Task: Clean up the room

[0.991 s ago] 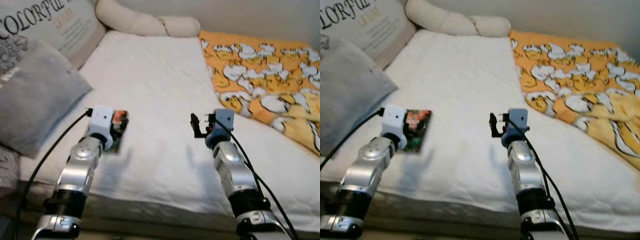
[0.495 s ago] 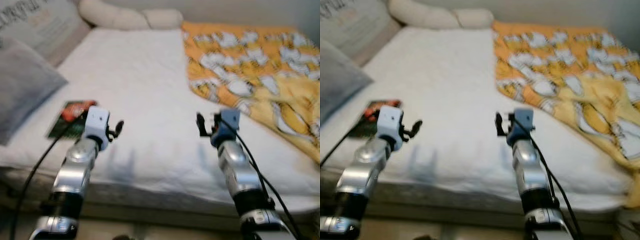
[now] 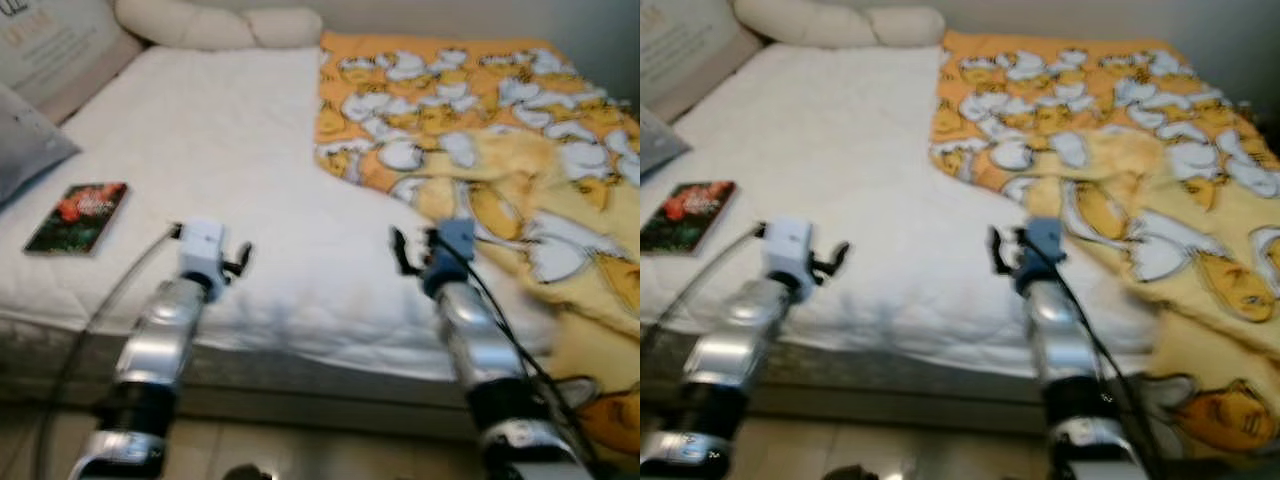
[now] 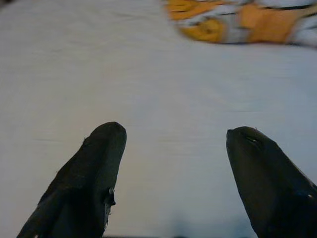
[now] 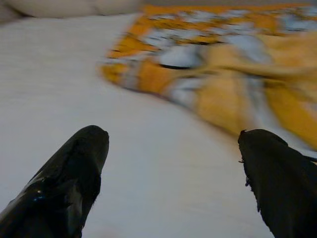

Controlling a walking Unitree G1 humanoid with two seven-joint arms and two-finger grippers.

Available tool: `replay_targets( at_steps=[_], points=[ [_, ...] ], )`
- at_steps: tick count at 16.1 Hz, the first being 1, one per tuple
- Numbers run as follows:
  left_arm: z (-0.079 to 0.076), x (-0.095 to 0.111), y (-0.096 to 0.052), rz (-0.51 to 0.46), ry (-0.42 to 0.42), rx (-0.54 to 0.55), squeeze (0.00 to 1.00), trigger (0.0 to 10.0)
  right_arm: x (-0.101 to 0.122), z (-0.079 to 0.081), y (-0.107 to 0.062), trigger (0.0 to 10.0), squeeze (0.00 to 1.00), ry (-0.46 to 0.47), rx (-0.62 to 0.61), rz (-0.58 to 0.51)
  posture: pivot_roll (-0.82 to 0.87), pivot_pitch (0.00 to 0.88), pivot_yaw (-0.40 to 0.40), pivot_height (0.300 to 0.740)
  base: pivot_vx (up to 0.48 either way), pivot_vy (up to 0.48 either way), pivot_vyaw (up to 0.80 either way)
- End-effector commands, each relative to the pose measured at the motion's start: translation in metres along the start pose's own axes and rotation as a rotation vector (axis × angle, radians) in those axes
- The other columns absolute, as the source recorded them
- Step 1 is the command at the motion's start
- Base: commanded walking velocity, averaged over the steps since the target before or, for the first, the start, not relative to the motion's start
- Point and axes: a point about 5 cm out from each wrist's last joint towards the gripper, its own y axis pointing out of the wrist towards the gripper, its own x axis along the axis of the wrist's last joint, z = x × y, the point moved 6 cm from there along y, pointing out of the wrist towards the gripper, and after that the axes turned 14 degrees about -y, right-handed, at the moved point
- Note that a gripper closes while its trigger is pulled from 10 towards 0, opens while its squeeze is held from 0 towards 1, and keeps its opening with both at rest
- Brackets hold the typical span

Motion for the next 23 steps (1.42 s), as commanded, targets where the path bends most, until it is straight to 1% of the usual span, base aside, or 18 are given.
replay_targets(
  at_steps=[1,2,4,8,10,13,14,16,17,19,23],
  points=[
    [0.007,0.014,0.001,-0.041,0.028,0.02,0.0,10.0,0.009,0.004,0.003,10.0,0.35,0.003,0.009,-0.017,-0.01,0.0,0.022,0.74,0.0,0.0,0.0],
    [0.008,0.015,0.001,-0.046,0.015,0.02,0.0,10.0,0.01,0.007,0.004,10.0,0.0,-0.002,0.022,-0.02,-0.01,0.0,0.024,0.74,0.0,0.0,0.0],
    [0.008,0.018,0.001,-0.062,-0.006,0.015,0.0,10.0,0.011,0.007,0.004,10.0,0.0,-0.015,0.022,-0.019,-0.01,0.0,0.024,0.74,0.0,0.0,0.0],
    [0.007,0.018,0.001,-0.066,-0.015,0.003,0.0,10.0,0.009,0.007,0.004,10.0,0.0,-0.022,0.017,-0.01,-0.01,0.0,0.024,0.74,0.0,0.0,0.0],
    [0.006,0.017,0.0,-0.066,-0.02,-0.002,0.0,10.0,0.005,0.006,0.003,10.0,0.0,-0.003,0.013,0.007,-0.02,0.0,0.025,0.74,0.0,0.0,0.0],
    [0.006,0.015,-0.001,-0.064,-0.022,-0.003,0.0,10.0,0.002,0.005,0.003,10.0,0.0,-0.014,0.012,0.021,-0.01,0.0,0.024,0.74,0.0,0.0,-0.8],
    [0.006,0.015,-0.001,-0.063,-0.023,-0.003,0.0,10.0,0.003,0.006,0.002,10.0,0.0,-0.03,0.016,0.014,-0.01,0.0,0.023,0.74,0.0,0.0,0.0],
    [0.007,0.014,-0.001,-0.061,-0.026,-0.005,0.0,10.0,0.001,0.007,0.002,10.0,0.0,-0.023,0.022,0.022,-0.01,0.0,0.023,0.74,0.244,0.0,0.0],
    [0.006,0.013,-0.001,-0.06,-0.027,-0.007,0.0,10.0,-0.001,0.008,0.002,10.0,0.0,-0.013,0.031,0.033,-0.01,0.0,0.023,0.74,0.262,0.0,-0.8],
    [0.007,0.012,-0.002,-0.058,-0.03,-0.008,0.0,10.0,0.0,0.008,0.001,10.0,0.0,-0.038,0.029,0.026,-0.02,0.0,0.025,0.74,0.262,0.0,-0.61],
    [0.006,0.01,-0.002,-0.054,-0.035,-0.01,0.0,10.0,-0.001,0.008,0.001,10.0,0.0,-0.042,0.03,0.032,-0.02,0.0,0.024,0.74,0.281,0.0,0.0]
  ],
)
